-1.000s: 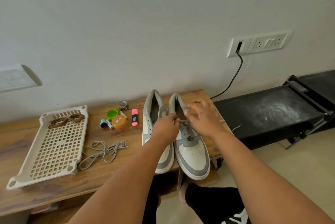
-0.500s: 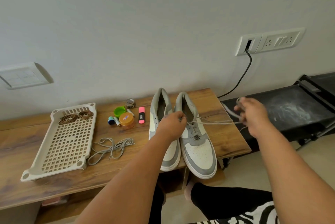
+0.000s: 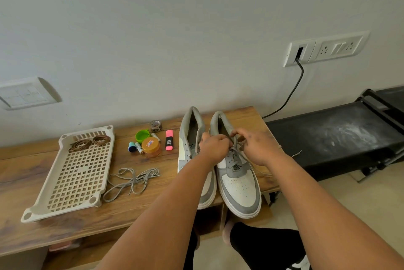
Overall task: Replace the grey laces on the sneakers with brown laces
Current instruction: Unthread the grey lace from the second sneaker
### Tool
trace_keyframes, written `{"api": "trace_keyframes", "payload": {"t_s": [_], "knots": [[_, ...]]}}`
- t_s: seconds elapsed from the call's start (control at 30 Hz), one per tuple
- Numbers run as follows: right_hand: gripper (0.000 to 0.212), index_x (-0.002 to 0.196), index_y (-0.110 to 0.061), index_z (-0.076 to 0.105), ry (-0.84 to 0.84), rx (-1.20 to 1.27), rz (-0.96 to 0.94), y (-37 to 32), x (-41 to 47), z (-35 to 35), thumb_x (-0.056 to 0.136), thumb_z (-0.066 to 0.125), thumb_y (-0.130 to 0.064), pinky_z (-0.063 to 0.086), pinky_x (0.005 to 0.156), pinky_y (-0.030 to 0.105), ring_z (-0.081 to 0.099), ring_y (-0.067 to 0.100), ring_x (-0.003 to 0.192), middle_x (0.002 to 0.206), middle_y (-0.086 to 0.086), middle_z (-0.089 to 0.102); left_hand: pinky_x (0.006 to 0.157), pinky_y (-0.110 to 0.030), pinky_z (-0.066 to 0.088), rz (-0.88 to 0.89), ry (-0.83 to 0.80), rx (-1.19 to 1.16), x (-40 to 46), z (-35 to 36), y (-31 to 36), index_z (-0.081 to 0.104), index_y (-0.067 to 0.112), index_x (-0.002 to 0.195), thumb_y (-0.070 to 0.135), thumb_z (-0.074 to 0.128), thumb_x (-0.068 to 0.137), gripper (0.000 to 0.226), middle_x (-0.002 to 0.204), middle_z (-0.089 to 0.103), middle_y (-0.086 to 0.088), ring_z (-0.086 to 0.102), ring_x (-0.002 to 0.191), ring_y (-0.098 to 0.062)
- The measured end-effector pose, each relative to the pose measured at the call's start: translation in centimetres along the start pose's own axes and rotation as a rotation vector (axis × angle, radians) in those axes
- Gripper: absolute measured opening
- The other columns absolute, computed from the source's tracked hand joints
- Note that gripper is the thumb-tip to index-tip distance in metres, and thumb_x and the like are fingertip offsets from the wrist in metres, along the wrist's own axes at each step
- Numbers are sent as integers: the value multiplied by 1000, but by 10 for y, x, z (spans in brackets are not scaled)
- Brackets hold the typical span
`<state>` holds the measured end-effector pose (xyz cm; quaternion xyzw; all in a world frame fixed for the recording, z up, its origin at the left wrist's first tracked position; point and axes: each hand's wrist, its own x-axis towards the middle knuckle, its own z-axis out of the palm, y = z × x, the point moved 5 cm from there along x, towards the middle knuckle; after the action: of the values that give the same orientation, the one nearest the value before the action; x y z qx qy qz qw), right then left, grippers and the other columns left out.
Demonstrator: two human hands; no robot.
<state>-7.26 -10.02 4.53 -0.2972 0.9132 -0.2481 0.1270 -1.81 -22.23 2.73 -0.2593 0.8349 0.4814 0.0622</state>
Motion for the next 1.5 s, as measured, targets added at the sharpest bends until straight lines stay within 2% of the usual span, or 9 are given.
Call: {"api": "trace_keyframes", "payload": {"t_s": [0.43,0.6,0.7,0.8,0.87,1.0,1.23,1.37,1.5], "knots": [[27,101,-28,64,43,202,83,11,2,4,96,45,-10,42,60,25,58,13,82,93,-1,65,108,-42,32,23,79,77,-3,1,-2,69,32,95,43,68,89,13,130,31,-4,21,130,-26],[25,102,-28,62,32,233,113,10,1,2,97,45,-9,39,57,18,59,7,80,96,-3,66,93,-38,45,-102,-51,-458,-1,3,-13,68,13,92,62,68,75,52,119,57,-7,56,109,-18],[30,102,-27,63,56,236,132,12,1,-1,96,43,-6,39,58,21,56,9,78,101,-2,66,75,-27,38,-23,-24,-791,-10,-13,4,58,19,71,46,54,95,36,73,61,6,59,66,-2],[34,98,-29,63,32,250,120,12,0,2,93,41,-3,39,59,23,57,13,83,104,-2,67,76,-27,38,-2,87,-1028,-15,-30,16,60,22,76,45,58,93,29,81,63,8,56,77,-4],[34,96,-31,62,24,257,121,12,0,2,93,42,-3,38,59,24,57,14,82,103,-2,67,73,-25,41,31,228,-801,-17,-41,12,60,18,77,52,58,93,37,89,63,1,54,81,-9],[31,102,-29,62,17,226,99,10,-1,0,95,43,-5,39,60,21,58,14,88,106,-2,65,105,-44,28,271,462,312,-10,-45,4,71,32,98,66,50,91,40,139,45,3,29,131,-24],[35,105,-34,59,-33,223,85,13,-1,0,95,44,-4,38,63,25,57,17,96,112,-5,63,117,-59,4,363,185,498,0,-9,3,73,37,98,57,58,90,26,157,25,5,1,148,-28],[37,104,-35,57,-42,244,91,13,-1,1,94,45,-1,41,78,28,57,15,102,107,-9,62,112,-43,22,339,151,-83,-10,-18,13,71,27,85,35,69,89,10,146,41,6,23,143,-22],[42,101,-35,61,-35,281,116,15,-1,2,91,44,3,41,82,28,59,16,106,109,-9,65,116,-38,31,408,-441,-1016,-28,-57,27,69,15,83,20,67,87,7,142,54,-7,48,133,-21]]}}
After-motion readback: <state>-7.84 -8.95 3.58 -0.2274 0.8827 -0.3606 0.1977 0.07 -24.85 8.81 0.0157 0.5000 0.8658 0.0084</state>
